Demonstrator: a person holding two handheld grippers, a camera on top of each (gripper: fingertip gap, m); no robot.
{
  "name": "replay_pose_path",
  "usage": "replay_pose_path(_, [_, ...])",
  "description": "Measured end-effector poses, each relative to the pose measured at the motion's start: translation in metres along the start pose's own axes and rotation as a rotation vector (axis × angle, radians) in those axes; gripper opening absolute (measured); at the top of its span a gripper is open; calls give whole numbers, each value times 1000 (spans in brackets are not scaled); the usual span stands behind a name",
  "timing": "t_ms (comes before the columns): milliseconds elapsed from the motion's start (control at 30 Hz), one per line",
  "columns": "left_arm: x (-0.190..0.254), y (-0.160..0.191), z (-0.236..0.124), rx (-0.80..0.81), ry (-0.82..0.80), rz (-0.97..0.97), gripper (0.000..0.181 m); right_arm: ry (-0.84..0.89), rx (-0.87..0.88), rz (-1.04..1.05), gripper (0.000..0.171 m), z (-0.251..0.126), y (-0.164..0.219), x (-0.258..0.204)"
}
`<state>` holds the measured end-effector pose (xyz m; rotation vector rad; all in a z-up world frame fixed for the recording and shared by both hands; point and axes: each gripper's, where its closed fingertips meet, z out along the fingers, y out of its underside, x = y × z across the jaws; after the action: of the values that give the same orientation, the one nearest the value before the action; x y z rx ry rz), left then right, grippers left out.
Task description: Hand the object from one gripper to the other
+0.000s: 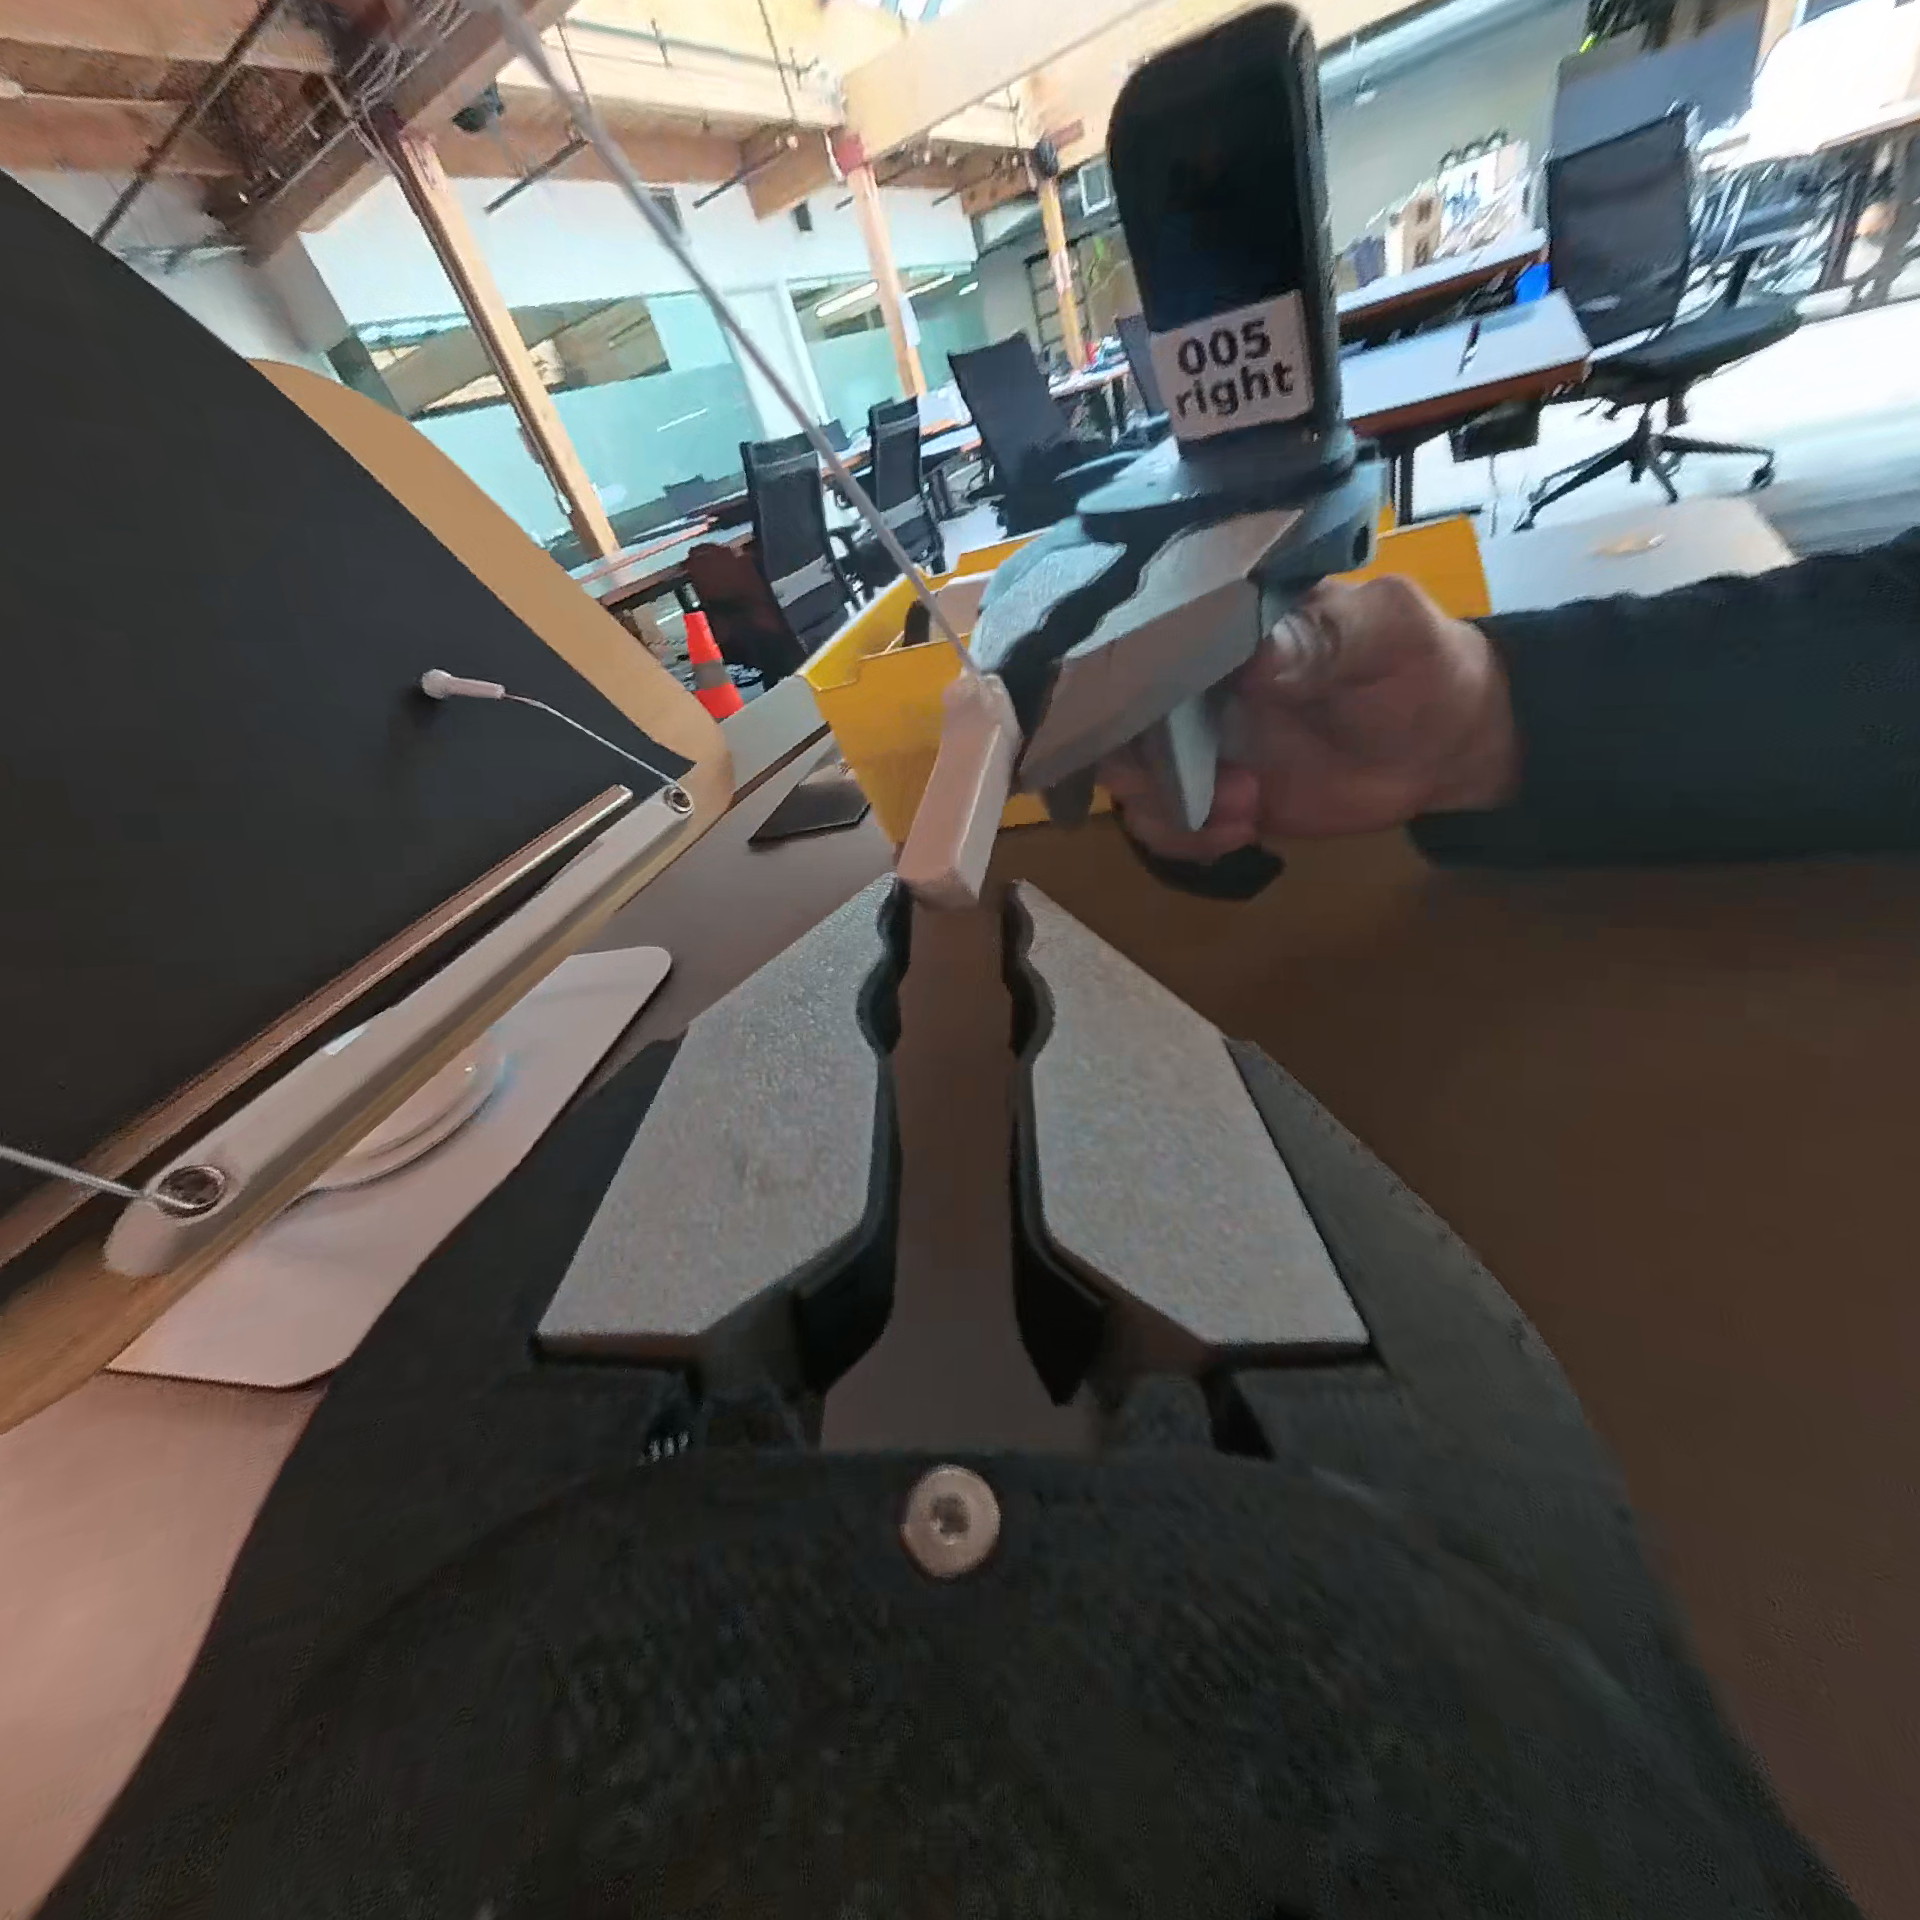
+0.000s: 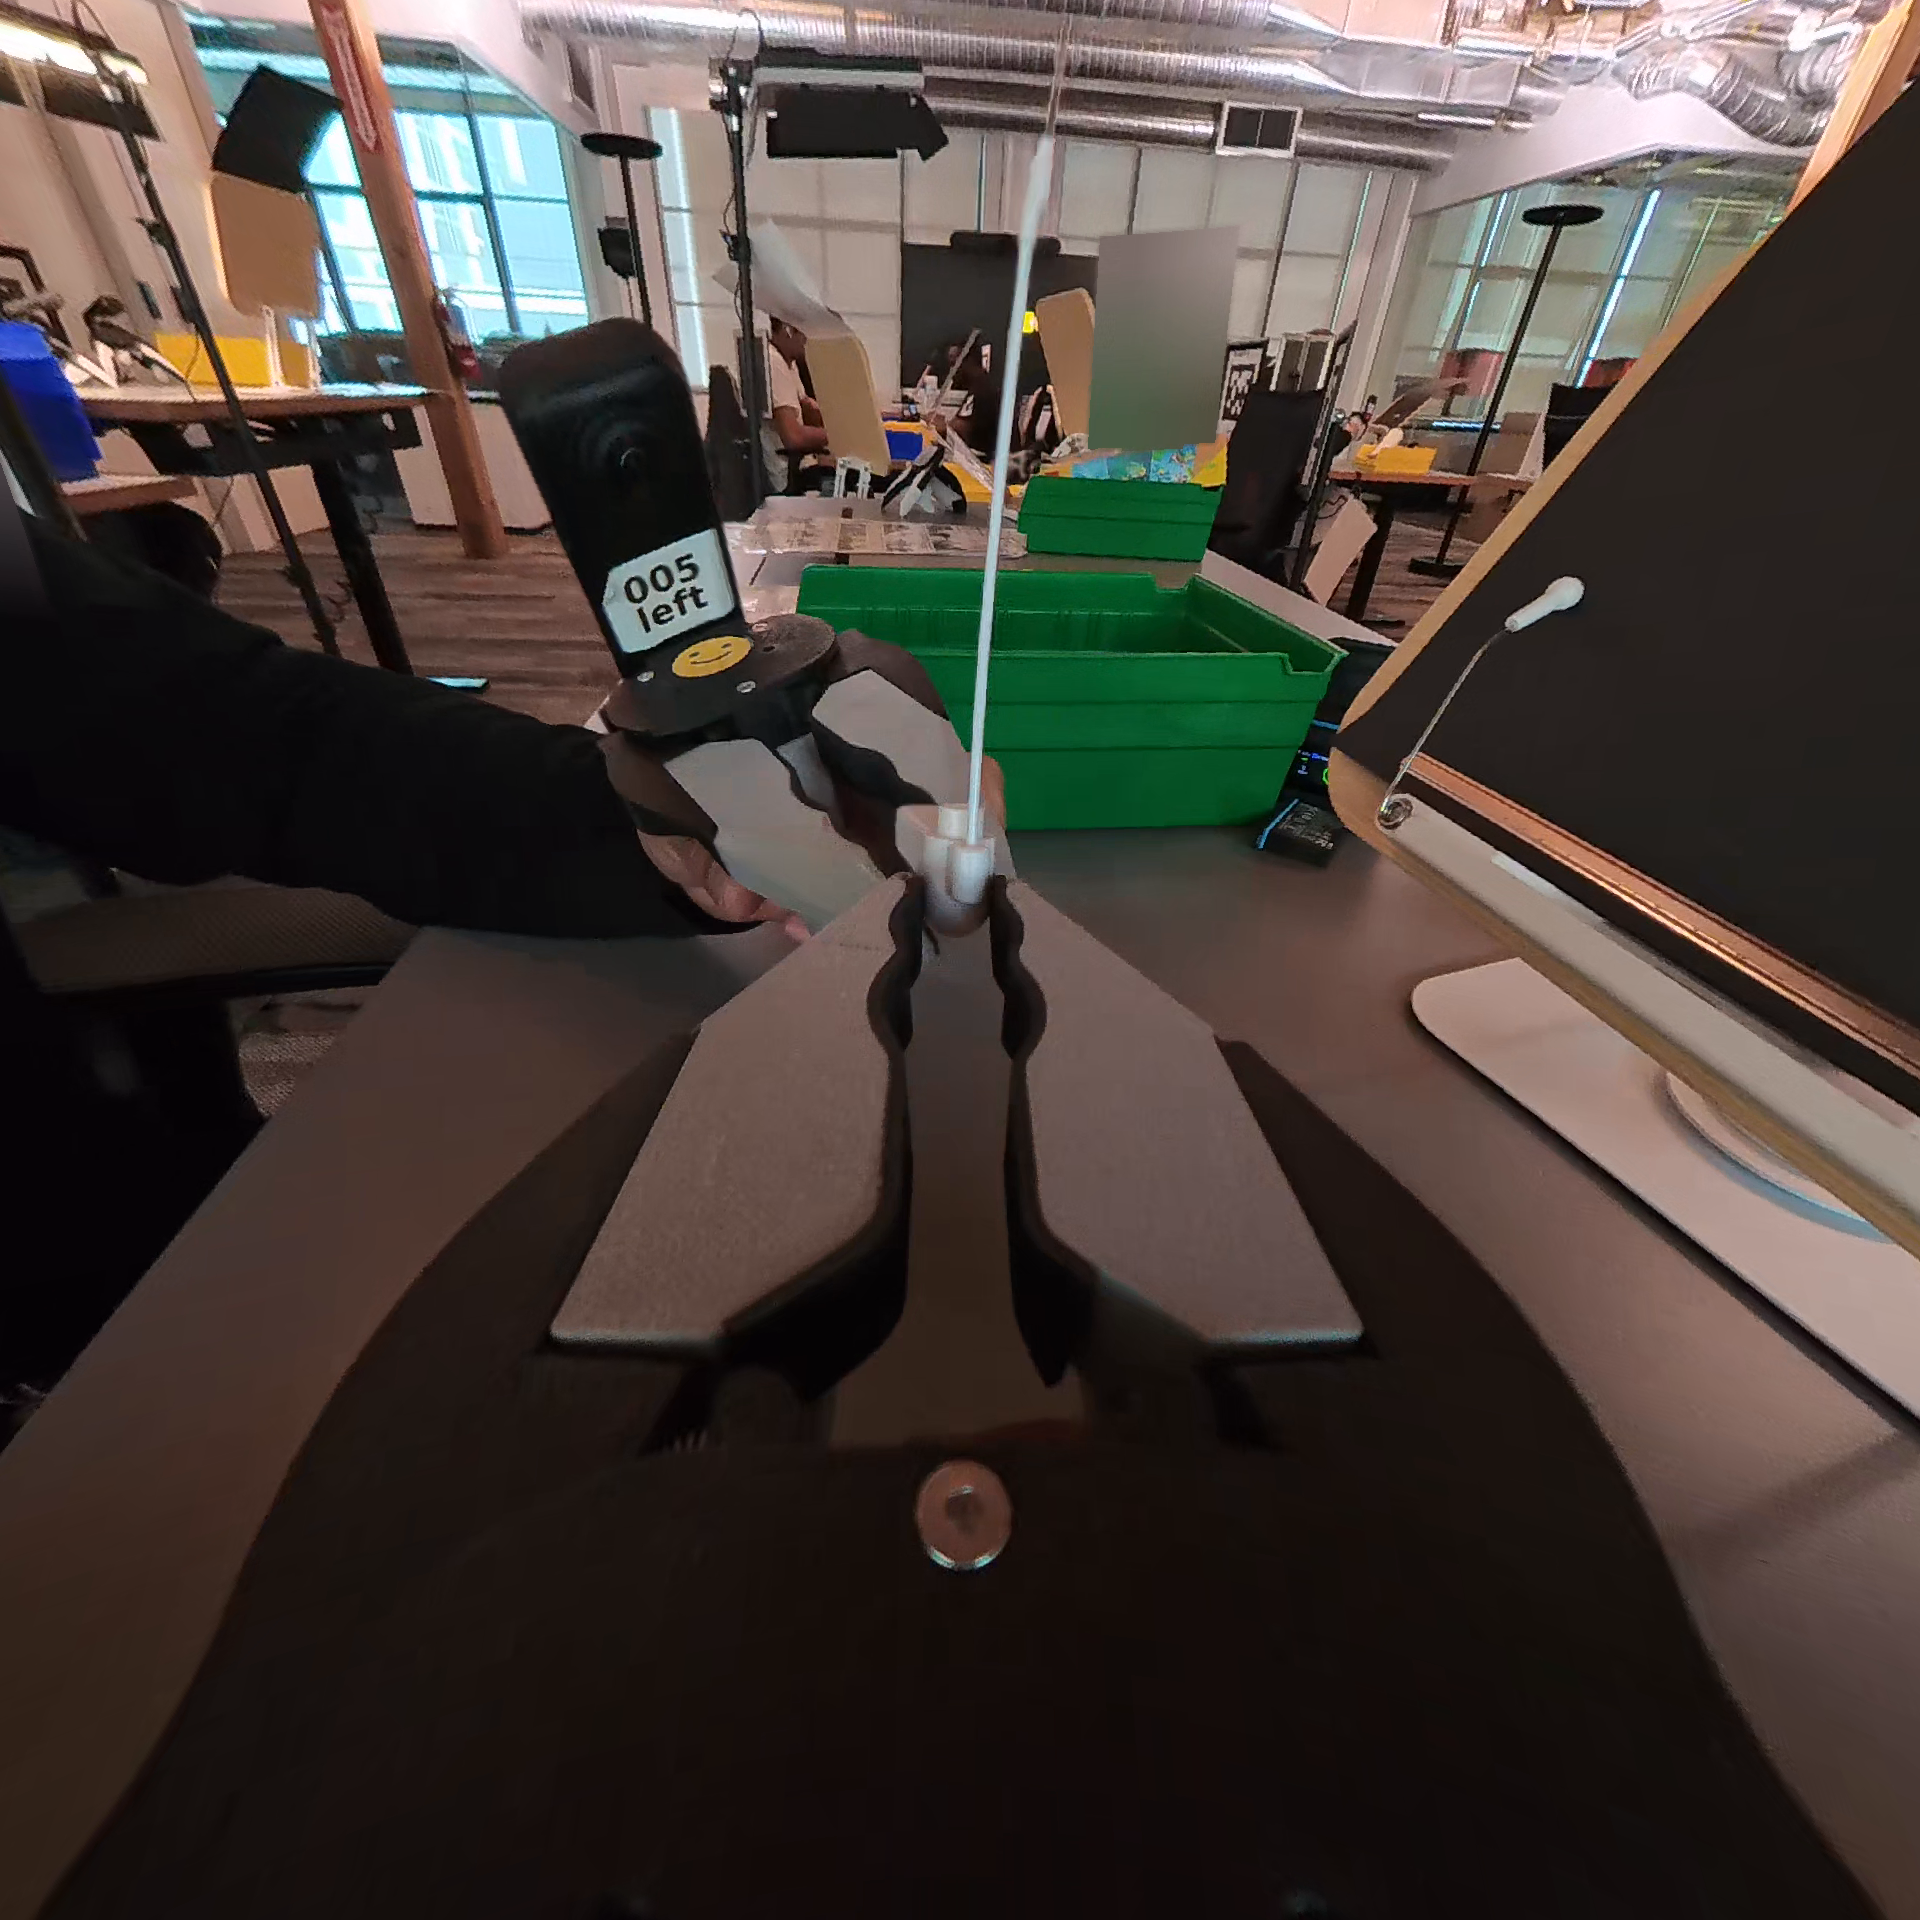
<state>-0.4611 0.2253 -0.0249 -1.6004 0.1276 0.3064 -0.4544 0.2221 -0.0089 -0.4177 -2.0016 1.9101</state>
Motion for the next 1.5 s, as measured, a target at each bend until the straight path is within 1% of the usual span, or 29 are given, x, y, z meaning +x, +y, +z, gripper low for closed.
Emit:
replay_pose_path(133, [8, -5, -1, 30, 60, -51, 18, -31, -17, 9, 10, 3, 3, -5])
replay_pose_path(200, [9, -5, 0, 28, 64, -53, 16, -35, -37, -2, 10, 5, 6, -7])
replay_pose_path(267, [9, -5, -1, 35, 58, -31, 12, -44, -47, -1, 10, 7, 8, -9])
replay_pose_path(433, [9, -1, 0, 6, 65, -4, 11, -38, -74, 9, 9, 5, 13, -6])
replay_pose_path(567, [6, 8, 2, -39, 33, 34, 11, -2, -126, -17, 10, 6, 21, 0])
replay_pose_path(700, [3, 9, 2, -45, 12, 43, 13, 12, -143, -8, 10, 4, 25, 3])
replay_pose_path(833, [2, 7, 1, -37, 10, 28, 13, 9, -135, 22, 10, 3, 25, 5])
replay_pose_path(1000, [3, 10, 2, -62, 25, 63, 10, 20, -148, 39, 10, 3, 28, 8])
replay_pose_path(1167, [-5, 13, 1, -81, -21, 99, 9, 19, -140, 81, 19, 3, 29, 10])
replay_pose_path(1300, [-6, 16, 1, -93, -17, 71, 9, 37, -139, 67, 21, 2, 27, 12])
replay_pose_path(1500, [-8, 23, 2, -132, -12, 33, 9, 57, -75, 64, 23, -3, 13, 15])
